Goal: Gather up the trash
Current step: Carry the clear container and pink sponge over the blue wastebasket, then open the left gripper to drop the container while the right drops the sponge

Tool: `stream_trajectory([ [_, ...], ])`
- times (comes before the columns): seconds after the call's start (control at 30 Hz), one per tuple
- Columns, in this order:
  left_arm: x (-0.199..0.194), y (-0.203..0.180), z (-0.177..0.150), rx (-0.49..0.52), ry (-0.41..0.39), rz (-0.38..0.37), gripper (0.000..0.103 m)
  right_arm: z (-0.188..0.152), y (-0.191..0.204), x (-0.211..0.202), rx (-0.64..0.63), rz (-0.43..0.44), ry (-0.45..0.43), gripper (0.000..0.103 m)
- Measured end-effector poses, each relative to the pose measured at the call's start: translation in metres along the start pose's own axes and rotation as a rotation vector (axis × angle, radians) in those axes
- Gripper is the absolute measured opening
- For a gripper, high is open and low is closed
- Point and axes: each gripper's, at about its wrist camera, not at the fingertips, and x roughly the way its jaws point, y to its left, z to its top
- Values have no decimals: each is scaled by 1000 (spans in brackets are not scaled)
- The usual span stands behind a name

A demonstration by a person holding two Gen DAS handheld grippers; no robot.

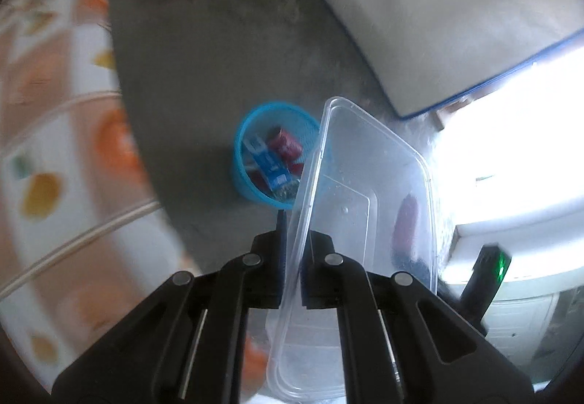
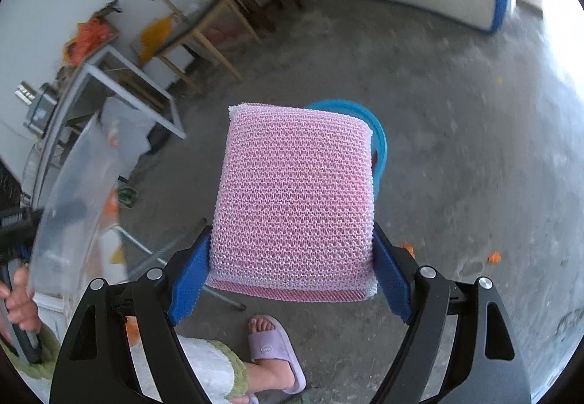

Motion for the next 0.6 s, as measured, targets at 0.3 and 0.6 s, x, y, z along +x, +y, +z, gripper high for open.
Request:
stream_trajectory([
  [0.3,122,-32,75,18,62,57,34,-3,-40,48,94,-35,73,79],
  [0.6,119,-13,86,14,3,65,58,11,-50,76,94,-78,104,79],
])
